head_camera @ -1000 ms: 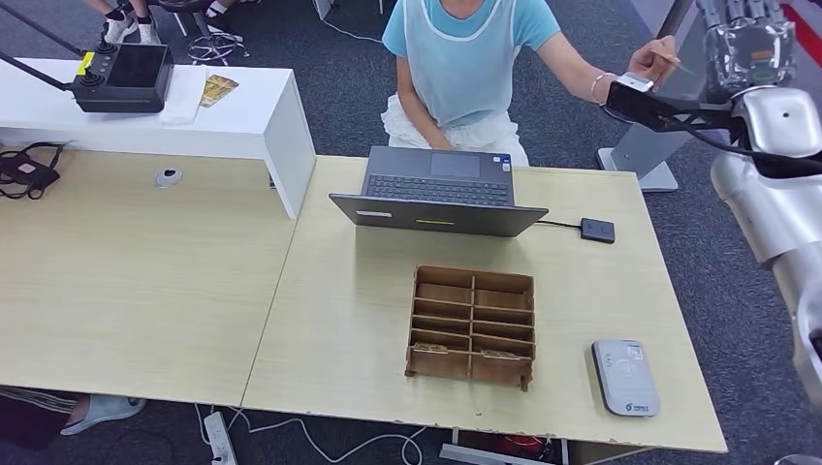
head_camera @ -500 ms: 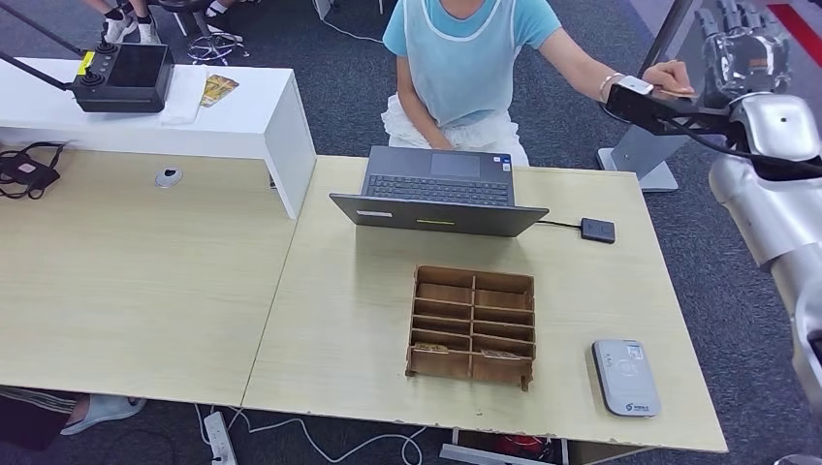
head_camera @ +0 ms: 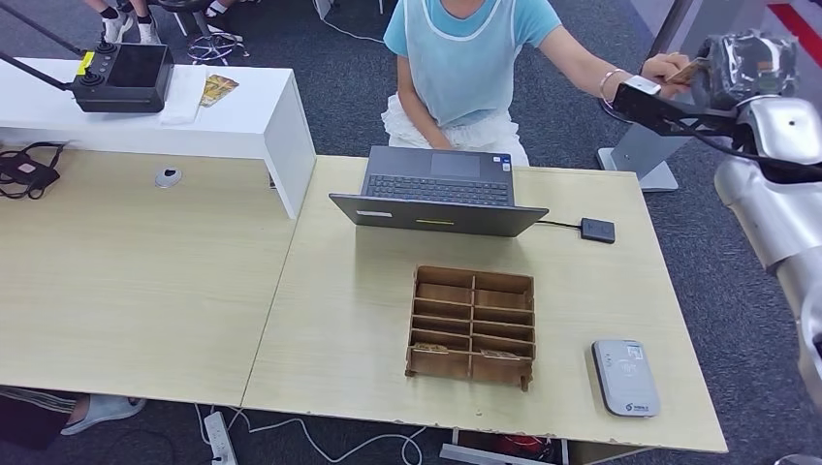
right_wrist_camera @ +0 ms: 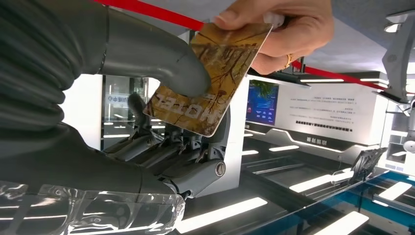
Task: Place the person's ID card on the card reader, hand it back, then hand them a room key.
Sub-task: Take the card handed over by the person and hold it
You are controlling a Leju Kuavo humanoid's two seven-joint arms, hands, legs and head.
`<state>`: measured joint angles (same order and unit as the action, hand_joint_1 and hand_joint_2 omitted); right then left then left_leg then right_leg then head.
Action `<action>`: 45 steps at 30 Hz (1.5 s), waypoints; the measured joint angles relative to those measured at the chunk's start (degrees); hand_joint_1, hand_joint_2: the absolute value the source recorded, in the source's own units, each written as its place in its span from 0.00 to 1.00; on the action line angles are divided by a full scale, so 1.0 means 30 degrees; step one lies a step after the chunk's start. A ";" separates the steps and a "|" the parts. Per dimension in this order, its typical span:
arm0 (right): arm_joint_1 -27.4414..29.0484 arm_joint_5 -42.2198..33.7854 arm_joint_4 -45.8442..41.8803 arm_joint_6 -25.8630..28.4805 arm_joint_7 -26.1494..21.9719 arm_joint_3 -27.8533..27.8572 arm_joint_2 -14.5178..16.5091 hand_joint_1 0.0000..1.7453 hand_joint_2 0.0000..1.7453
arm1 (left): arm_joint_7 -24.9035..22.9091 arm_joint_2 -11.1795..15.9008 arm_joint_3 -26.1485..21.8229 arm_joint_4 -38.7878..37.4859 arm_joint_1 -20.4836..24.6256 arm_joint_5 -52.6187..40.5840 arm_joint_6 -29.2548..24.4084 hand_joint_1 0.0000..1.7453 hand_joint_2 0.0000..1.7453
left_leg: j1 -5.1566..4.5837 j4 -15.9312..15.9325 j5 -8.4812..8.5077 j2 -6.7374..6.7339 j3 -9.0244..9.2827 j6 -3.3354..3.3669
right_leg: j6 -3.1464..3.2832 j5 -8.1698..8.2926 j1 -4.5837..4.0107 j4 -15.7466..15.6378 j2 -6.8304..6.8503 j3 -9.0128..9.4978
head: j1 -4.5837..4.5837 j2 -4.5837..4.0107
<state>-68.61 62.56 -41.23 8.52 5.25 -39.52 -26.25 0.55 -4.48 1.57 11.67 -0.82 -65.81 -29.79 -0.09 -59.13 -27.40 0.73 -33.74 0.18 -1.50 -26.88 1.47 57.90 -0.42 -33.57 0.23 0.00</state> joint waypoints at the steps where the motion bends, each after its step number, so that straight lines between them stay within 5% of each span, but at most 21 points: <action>1: 0.0023 -0.0024 -0.0009 0.0018 0.0000 0.0000 -0.0013 1.00 1.00 | 0.0000 0.0002 0.0000 -0.0002 0.0000 0.0000 0.0000 0.00 0.00 | 0.0000 0.0000 0.0000 0.0000 0.0000 0.0000 | 0.0000 0.0000 0.0000 0.0000 0.0000 0.0000 | 0.0000 0.0000; 5: 0.0266 -0.0732 -0.0136 0.0713 -0.0160 0.0045 -0.0142 1.00 1.00 | 0.0000 0.0007 0.0000 -0.0005 0.0000 0.0000 0.0000 0.00 0.00 | 0.0000 0.0000 0.0000 0.0002 0.0000 0.0000 | 0.0000 0.0000 0.0000 -0.0001 0.0002 0.0000 | -0.0002 0.0000; 9: 0.1645 -0.3708 -0.1139 0.3529 -0.1270 0.0999 -0.0393 1.00 1.00 | 0.0018 0.0007 0.0000 -0.0005 -0.0001 0.0000 0.0002 0.00 0.00 | 0.0001 -0.0001 -0.0004 0.0010 0.0001 0.0002 | -0.0002 -0.0002 -0.0002 -0.0006 0.0010 0.0005 | 0.0002 0.0000; 13: 0.4614 -0.8154 -0.3917 0.5604 -0.3369 0.3524 -0.0439 1.00 1.00 | 0.0006 0.0007 0.0000 -0.0005 0.0001 0.0000 0.0005 0.00 0.00 | 0.0005 0.0002 -0.0021 0.0016 -0.0003 0.0018 | -0.0005 -0.0009 -0.0006 -0.0007 0.0017 0.0018 | 0.0004 0.0000; 17: 0.8441 -1.3013 -0.7823 0.5595 -0.5869 0.6515 0.0141 1.00 1.00 | -0.0106 0.0002 -0.0002 -0.0005 0.0005 0.0000 0.0007 0.00 0.00 | 0.0013 0.0008 -0.0030 0.0047 -0.0005 0.0016 | -0.0005 -0.0035 -0.0013 -0.0007 0.0050 0.0025 | 0.0000 0.0000; 24: 1.4922 -2.0047 -1.4358 0.3757 -1.0055 1.1023 0.2024 1.00 1.00 | -0.0352 0.0004 -0.0018 -0.0005 -0.0028 0.0000 -0.0014 0.00 0.00 | 0.0030 0.0012 -0.0043 0.0136 -0.0018 0.0001 | 0.0011 -0.0085 -0.0026 -0.0006 0.0143 0.0040 | 0.0002 0.0000; 30: 1.8594 -2.3453 -1.7761 0.0926 -1.0952 1.3157 0.3205 1.00 1.00 | -0.0588 0.0007 -0.0055 -0.0005 -0.0034 0.0000 -0.0067 0.00 0.00 | 0.0029 0.0012 -0.0071 0.0125 -0.0013 -0.0014 | 0.0015 -0.0111 -0.0025 -0.0009 0.0135 0.0034 | 0.0000 0.0000; 37: 2.2556 -2.3895 -1.9302 -0.3113 -1.1112 1.5064 0.3275 1.00 1.00 | -0.0714 0.0007 -0.0312 -0.0013 -0.0114 0.0000 -0.0228 0.00 0.00 | 0.0023 0.0010 -0.0097 0.0124 -0.0004 -0.0009 | -0.0009 -0.0140 -0.0018 -0.0024 0.0128 0.0042 | 0.0002 0.0000; 41: 2.4925 -2.3436 -1.9312 -0.6869 -1.0847 1.6128 0.2533 1.00 1.00 | -0.0863 0.0027 -0.0485 -0.0035 -0.0184 0.0000 -0.0313 0.00 0.00 | 0.0018 0.0010 -0.0123 0.0123 -0.0001 0.0025 | -0.0011 -0.0157 -0.0015 -0.0027 0.0132 0.0050 | 0.0002 0.0000; 45: 2.6719 -2.2075 -1.9116 -0.8215 -1.0209 1.7069 0.1642 1.00 1.00 | -0.0909 0.0084 -0.0554 -0.0060 -0.0272 0.0000 -0.0337 0.00 0.00 | 0.0013 0.0010 -0.0152 0.0092 0.0010 0.0018 | -0.0008 -0.0166 -0.0012 -0.0027 0.0110 0.0052 | -0.0002 0.0000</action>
<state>11.55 -3.66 -98.57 -16.13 -25.38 11.68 -21.32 -2.18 -4.23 -0.09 11.49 -1.64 -65.81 -30.80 -0.05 -59.10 -27.85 1.01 -33.71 0.24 -1.52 -27.38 1.44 57.82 -0.09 -33.41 0.22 0.00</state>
